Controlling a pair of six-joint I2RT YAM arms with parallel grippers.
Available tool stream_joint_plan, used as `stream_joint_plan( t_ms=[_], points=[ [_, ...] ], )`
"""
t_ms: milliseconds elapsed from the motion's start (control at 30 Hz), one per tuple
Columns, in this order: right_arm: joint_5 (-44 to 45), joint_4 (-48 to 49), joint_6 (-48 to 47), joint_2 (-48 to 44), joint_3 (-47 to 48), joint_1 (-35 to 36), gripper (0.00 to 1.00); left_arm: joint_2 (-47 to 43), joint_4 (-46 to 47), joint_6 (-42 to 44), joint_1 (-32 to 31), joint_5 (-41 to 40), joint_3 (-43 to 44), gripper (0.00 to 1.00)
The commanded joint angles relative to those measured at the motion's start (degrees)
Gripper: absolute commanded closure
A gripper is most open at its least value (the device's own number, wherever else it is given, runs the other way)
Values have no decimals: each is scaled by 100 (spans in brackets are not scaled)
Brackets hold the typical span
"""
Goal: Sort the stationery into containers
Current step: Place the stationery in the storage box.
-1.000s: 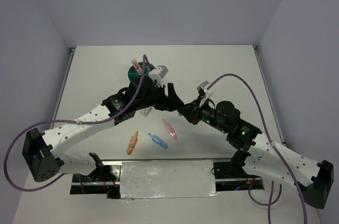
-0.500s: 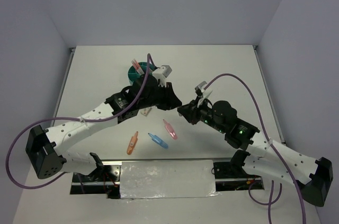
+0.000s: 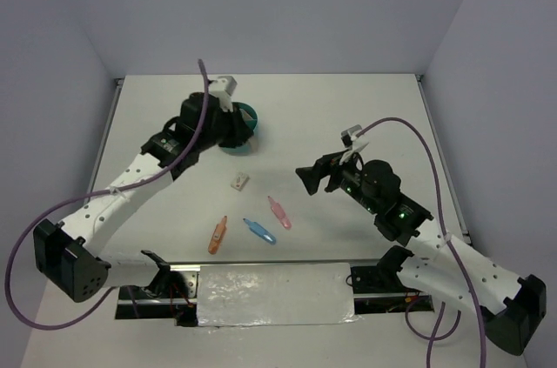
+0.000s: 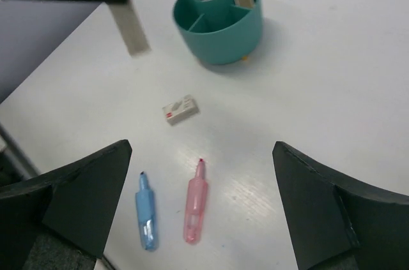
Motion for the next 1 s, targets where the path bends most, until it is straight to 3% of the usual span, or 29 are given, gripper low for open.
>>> stream_joint_plan(
  t_ms=[0, 67, 133, 300, 567, 967],
  points=[
    [-218, -44, 187, -397, -172, -463, 0, 16, -308, 1008, 807, -1023, 530, 100],
    [-342, -79, 213, -547, -234, -665, 0, 289, -248, 1343, 1472, -1517, 707, 100],
    [-491, -88, 196, -591, -216, -675, 0, 753, 15, 1632, 2167, -1283, 997, 100],
    [-825, -343, 143, -662, -207, -675, 0, 1921, 797, 1828, 2988, -326, 1750, 100],
    [-1274, -607, 99, -1136, -172, -675, 0, 3374, 992, 1801, 3191, 677, 2745, 100],
    [-1265, -739, -103, -1383, -155, -675, 0, 3639, 1659, 1265, 3454, 2039, 2211, 100]
  ],
)
